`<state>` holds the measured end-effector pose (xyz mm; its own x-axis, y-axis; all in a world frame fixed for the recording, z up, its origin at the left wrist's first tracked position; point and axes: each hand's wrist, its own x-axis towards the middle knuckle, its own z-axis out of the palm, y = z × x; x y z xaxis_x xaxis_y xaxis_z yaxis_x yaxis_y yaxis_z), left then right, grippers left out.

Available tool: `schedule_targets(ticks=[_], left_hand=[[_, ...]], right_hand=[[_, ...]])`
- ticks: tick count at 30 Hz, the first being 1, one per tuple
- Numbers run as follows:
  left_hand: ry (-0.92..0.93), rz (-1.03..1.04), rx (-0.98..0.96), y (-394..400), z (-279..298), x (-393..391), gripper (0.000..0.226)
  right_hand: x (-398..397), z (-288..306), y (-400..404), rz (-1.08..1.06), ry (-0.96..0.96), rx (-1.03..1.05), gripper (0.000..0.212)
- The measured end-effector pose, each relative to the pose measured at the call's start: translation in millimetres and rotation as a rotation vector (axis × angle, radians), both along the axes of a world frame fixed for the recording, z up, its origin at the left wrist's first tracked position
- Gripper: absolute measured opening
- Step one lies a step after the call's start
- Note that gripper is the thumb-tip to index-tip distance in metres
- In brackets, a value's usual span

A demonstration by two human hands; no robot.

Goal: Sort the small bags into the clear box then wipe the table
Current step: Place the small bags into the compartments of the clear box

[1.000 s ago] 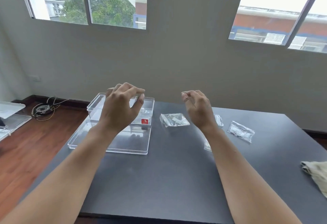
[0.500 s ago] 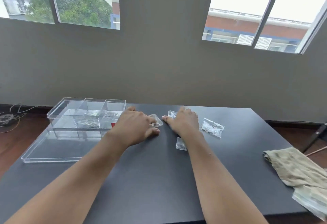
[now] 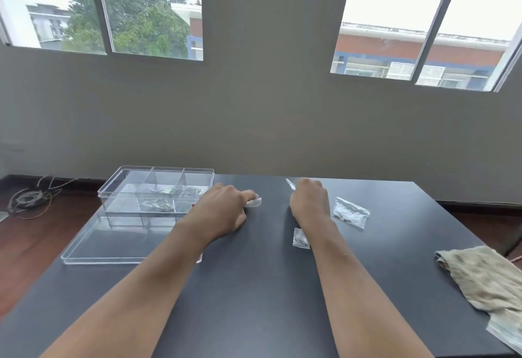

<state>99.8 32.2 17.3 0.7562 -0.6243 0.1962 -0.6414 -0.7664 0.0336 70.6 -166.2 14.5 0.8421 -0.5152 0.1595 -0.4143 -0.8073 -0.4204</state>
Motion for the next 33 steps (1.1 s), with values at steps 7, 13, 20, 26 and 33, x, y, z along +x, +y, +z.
schedule_targets(ticks=[7,13,20,26,33], left_hand=[[-0.241,-0.069,-0.302,19,5,-1,0.02],[-0.39,-0.011,-0.571,47,25,-2,0.021],[-0.564,0.163,-0.631,129,35,15,0.032],[-0.546,0.427,-0.678,181,31,29,0.011],[-0.468,0.521,-0.538,190,6,41,0.023]], right_hand=[[2,4,6,-0.001,-0.23,0.056,0.025],[4,3,17,0.18,-0.556,-0.031,0.006],[6,9,51,0.343,-0.826,-0.107,0.013],[4,16,92,0.502,-0.906,0.126,0.008],[20,12,121,0.694,-0.884,0.176,0.009]])
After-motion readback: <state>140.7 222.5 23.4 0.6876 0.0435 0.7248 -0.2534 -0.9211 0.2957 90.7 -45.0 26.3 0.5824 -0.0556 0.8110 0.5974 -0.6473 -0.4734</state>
